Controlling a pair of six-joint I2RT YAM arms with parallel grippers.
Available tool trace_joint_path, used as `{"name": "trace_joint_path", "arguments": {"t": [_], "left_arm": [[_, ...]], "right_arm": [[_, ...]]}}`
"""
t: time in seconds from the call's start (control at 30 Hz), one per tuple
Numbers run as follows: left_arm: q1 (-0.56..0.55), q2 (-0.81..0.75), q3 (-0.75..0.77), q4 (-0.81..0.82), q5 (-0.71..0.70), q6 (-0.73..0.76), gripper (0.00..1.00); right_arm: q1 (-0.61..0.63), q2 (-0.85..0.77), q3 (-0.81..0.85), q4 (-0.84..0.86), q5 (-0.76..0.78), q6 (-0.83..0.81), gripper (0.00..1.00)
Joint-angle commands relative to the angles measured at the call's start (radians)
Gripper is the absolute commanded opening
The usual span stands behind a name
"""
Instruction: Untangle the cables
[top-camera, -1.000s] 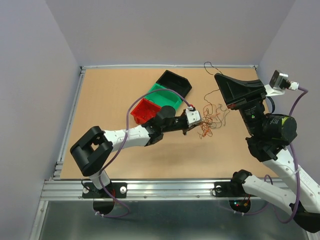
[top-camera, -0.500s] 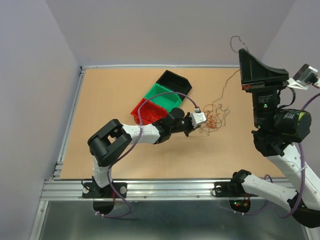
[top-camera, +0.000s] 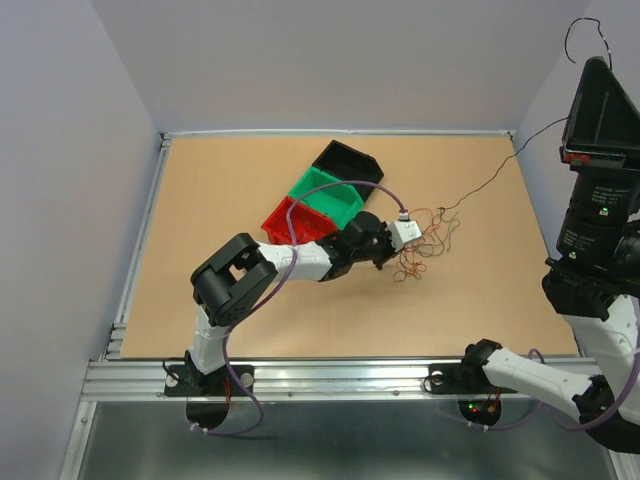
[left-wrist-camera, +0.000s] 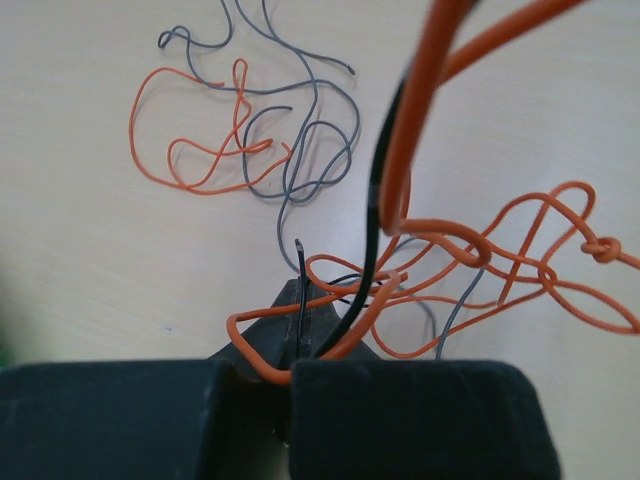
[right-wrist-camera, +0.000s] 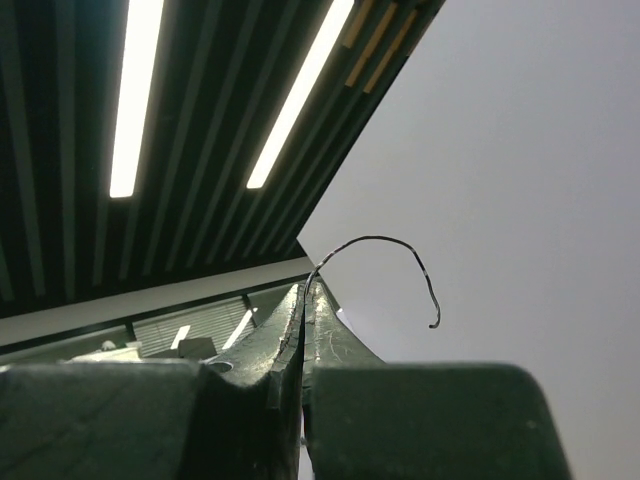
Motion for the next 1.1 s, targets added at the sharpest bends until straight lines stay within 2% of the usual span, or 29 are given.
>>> {"name": "trace_joint_path", "arguments": {"t": [0.0,0.07,0.1,0.13,0.2,0.27,0.37,0.47,0.53,0.77,0.87,0.93,1.07], "left_arm": [[-0.002,-0.035,0.033,-0.030,-0.040,0.007,0.00],[0.001,-0.060,0.005,-0.025,-0.035,0.013,0.14],[0.006,-0.096,-0.012,-0.011,-0.015,0.012,0.36],[0.010,-0.118,-0.031,0.005,0.001,0.010,0.47],[0.024,-0.164,-0.099,0.068,0.028,0.010,0.62],[0.041,-0.233,-0.154,0.116,0.051,0.009,0.69],[0.064,-0.320,-0.209,0.186,0.084,-0.004,0.76],[0.101,-0.382,-0.254,0.229,0.115,-0.039,0.79],[0.116,-0.418,-0.265,0.239,0.144,-0.057,0.80],[0.159,-0.554,-0.279,0.200,0.227,-0.070,0.96],[0.178,-0.592,-0.291,0.176,0.332,-0.062,0.96],[0.179,-0.601,-0.302,0.173,0.354,-0.059,0.96],[0.179,-0.568,-0.285,0.147,0.445,-0.054,0.97]], "right_arm": [[0.004,-0.001,0.002,0.012,0.020,-0.025,0.01],[0.005,-0.010,-0.016,0.012,0.043,-0.037,0.01],[0.005,-0.014,-0.038,0.013,0.051,-0.042,0.01],[0.004,-0.018,-0.047,0.012,0.055,-0.047,0.01],[0.004,-0.024,-0.069,0.012,0.066,-0.065,0.01],[0.004,-0.021,-0.090,0.012,0.078,-0.085,0.01],[0.005,-0.007,-0.096,0.010,0.094,-0.094,0.01],[0.004,0.019,-0.101,0.010,0.083,-0.091,0.01],[0.005,0.028,-0.110,0.010,0.057,-0.071,0.01],[0.004,0.070,-0.200,0.001,-0.038,0.019,0.00],[0.004,0.097,-0.230,0.004,-0.061,0.056,0.01],[0.004,0.126,-0.234,0.013,-0.057,0.068,0.01],[0.004,0.173,-0.230,0.027,-0.064,0.088,0.01]]}}
